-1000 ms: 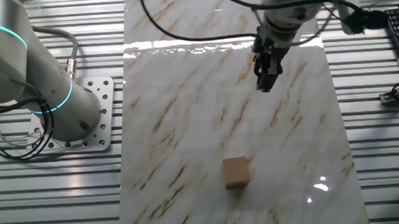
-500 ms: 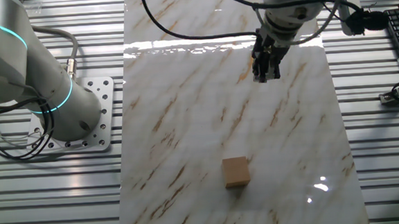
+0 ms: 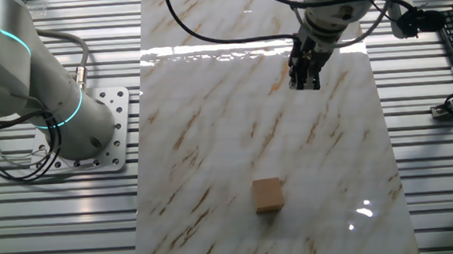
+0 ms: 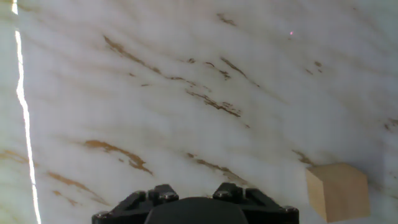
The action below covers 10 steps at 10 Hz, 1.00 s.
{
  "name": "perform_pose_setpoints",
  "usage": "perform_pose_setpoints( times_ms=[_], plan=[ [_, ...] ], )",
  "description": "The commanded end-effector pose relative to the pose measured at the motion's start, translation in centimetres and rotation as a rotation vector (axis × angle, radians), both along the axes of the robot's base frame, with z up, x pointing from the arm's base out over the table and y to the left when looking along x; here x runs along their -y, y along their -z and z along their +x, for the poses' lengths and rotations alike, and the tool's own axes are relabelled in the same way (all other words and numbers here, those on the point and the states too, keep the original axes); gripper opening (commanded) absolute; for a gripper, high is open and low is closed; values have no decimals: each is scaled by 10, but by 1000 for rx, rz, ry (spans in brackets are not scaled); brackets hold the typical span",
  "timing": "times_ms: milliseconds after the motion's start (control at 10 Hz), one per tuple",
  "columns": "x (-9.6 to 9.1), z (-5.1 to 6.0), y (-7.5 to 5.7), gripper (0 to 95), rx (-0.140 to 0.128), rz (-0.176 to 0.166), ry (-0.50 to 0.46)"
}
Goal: Pick up the small block on the left and move it to the right
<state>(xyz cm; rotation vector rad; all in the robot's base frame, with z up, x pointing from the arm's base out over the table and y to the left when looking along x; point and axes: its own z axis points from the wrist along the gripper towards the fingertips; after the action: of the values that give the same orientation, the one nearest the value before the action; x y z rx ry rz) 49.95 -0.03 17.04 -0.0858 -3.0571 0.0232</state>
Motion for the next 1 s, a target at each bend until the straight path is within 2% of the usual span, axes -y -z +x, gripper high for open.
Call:
perform_pose_setpoints(
  times_ms=[100,500,1000],
  plan=[
    [0,0,0,0,-1,2,-1],
    [8,-4,-1,0,-4,10,-13],
    [31,-16,-2,0,-1,27,-57]
  ],
)
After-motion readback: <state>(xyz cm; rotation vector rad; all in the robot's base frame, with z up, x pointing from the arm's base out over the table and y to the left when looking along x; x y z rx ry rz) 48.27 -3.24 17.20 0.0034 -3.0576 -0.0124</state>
